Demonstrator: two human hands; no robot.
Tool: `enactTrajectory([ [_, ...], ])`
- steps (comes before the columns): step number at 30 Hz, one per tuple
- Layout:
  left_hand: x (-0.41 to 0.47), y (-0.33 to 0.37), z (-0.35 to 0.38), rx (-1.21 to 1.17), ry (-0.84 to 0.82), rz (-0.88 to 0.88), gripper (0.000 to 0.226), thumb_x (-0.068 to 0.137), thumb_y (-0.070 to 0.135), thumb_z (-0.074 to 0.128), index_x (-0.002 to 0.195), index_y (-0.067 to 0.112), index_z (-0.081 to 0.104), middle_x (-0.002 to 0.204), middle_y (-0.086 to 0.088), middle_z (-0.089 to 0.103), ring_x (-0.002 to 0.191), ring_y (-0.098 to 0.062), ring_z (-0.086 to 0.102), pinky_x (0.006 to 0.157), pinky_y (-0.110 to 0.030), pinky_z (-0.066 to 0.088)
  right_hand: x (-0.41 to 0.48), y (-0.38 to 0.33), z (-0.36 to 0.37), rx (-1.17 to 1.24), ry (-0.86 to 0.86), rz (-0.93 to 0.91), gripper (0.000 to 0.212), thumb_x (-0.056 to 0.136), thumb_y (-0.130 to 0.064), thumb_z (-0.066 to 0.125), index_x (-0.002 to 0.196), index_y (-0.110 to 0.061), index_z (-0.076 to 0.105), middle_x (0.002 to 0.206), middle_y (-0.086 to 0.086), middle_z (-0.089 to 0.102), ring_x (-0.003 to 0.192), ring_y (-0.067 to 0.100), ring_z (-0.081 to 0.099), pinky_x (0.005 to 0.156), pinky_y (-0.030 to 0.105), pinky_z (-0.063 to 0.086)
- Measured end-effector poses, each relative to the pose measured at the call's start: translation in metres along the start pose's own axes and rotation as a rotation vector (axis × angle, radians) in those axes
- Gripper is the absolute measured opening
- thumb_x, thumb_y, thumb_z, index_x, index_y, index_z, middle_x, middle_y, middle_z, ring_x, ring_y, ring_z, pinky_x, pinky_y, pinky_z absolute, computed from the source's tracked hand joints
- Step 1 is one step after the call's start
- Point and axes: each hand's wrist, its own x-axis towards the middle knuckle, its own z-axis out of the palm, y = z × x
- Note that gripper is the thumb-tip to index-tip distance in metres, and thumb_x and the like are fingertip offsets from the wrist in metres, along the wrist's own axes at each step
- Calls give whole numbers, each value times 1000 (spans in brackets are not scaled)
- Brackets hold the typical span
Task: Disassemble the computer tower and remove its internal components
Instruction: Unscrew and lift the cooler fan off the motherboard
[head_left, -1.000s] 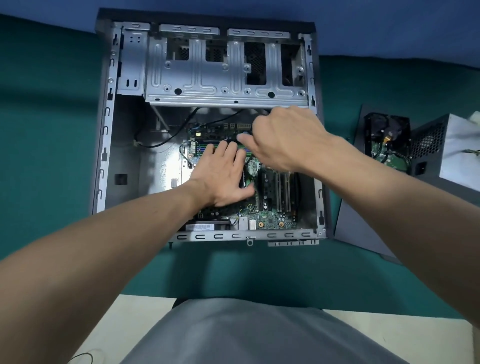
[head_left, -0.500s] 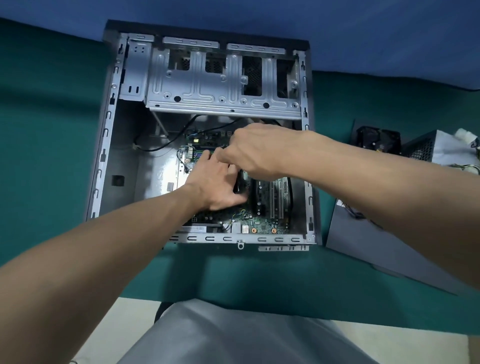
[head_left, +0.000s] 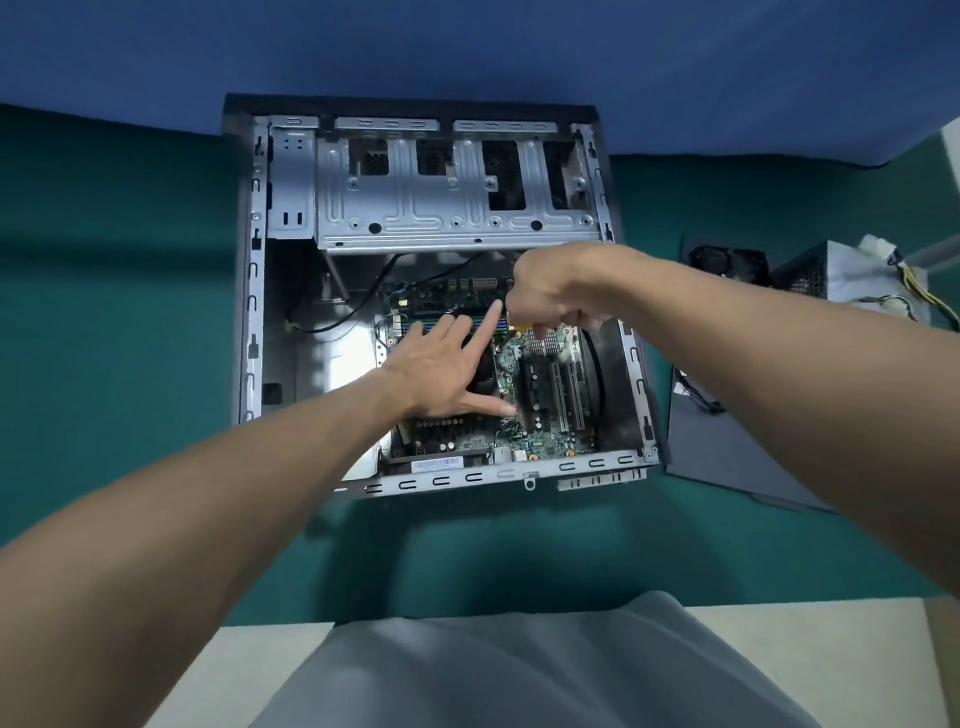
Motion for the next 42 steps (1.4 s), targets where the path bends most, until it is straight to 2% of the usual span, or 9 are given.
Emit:
enactTrajectory([
  [4,-2,-1,7,52,85,-10,126,66,94,9,149,-1,-2,136,-15,41,115,-26,44,93,-47,42,9,-3,-2,159,-67,74,28,100,-14,40,72,-11,44,78,8,53,53,15,34,46,28,34],
  [9,2,1,10,9,72,-47,119,67,93,13,145,4,22,134,-11,40,118,-26,40,95,-49,38,13,4,-2,218,-70,100,33,99,-13,42,66,-18,44,61,5,41,48,13,26,45,23,22],
  [19,7,4,5,29,-29,-52,116,65,92,10,142,6,19,134,-12,35,119,-28,36,96,-54,37,3,6,14,-710,338,-483,34,93,-10,44,61,-13,32,56,2,31,55,21,45,52,31,37],
  [21,6,4,5,27,-28,-48,113,65,91,9,138,7,23,131,-11,36,117,-28,36,94,-54,37,4,3,15,-700,361,-549,30,95,-12,42,66,-12,36,56,2,31,59,24,49,52,33,38],
  [24,6,5,5,35,-26,-53,113,65,92,9,139,8,20,131,-10,34,115,-27,35,93,-53,38,11,-1,10,-452,298,-493,36,84,-12,59,55,-12,39,53,4,39,49,23,47,45,26,35],
  [27,6,5,4,29,-48,-63,115,65,92,11,143,8,16,137,-11,28,117,-27,33,96,-54,37,19,-3,6,-58,236,-248,46,90,-38,59,54,-11,50,48,6,52,50,23,52,45,24,36],
  [31,5,6,2,8,-52,-70,119,67,92,12,149,6,9,142,-10,28,125,-29,32,99,-54,36,24,4,2,336,19,62,26,98,-15,40,78,-5,54,57,6,52,35,11,32,37,17,26],
  [36,4,8,-2,10,-63,-68,116,66,91,13,144,5,17,138,-11,31,122,-28,34,97,-54,36,13,-5,4,-192,169,-158,23,94,-13,46,72,-7,50,67,4,48,59,18,48,44,24,34],
  [42,1,10,-5,-32,-75,-111,109,68,90,21,145,13,17,143,-11,28,128,-29,29,98,-55,33,6,1,10,-587,284,-407,24,98,-14,40,75,-13,36,62,3,31,51,15,38,46,26,31],
])
